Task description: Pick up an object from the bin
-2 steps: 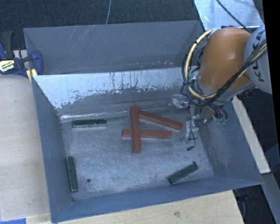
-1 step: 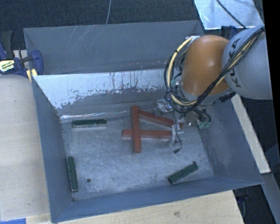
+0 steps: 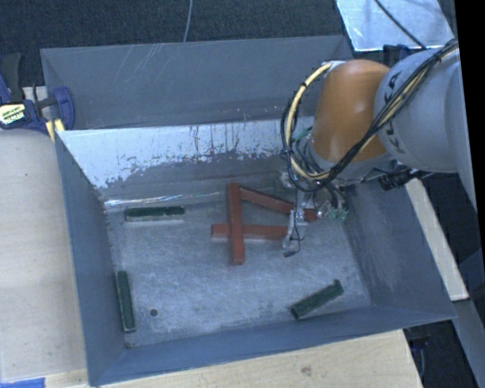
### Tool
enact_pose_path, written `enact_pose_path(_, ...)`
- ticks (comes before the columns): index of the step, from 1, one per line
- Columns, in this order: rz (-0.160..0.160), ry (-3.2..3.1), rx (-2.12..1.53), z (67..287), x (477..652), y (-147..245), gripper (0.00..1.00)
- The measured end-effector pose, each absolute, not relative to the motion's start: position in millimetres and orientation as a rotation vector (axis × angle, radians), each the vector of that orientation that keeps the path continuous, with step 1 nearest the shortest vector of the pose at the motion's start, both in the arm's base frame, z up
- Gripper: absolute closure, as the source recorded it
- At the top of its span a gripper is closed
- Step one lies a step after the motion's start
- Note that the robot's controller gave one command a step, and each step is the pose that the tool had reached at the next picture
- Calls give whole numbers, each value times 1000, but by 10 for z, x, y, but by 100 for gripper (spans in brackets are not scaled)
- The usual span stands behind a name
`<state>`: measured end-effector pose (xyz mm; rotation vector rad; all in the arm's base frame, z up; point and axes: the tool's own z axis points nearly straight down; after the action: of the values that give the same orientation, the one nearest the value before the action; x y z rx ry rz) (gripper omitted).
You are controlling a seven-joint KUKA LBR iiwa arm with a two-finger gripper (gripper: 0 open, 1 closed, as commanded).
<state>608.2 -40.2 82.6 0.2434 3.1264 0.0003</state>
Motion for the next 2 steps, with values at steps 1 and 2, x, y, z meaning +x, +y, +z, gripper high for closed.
enact_pose_path(1,-3,3128,-209,723,6282,-119,100)
enact_pose_path(2,-3,3127,-210,724,6282,-119,100)
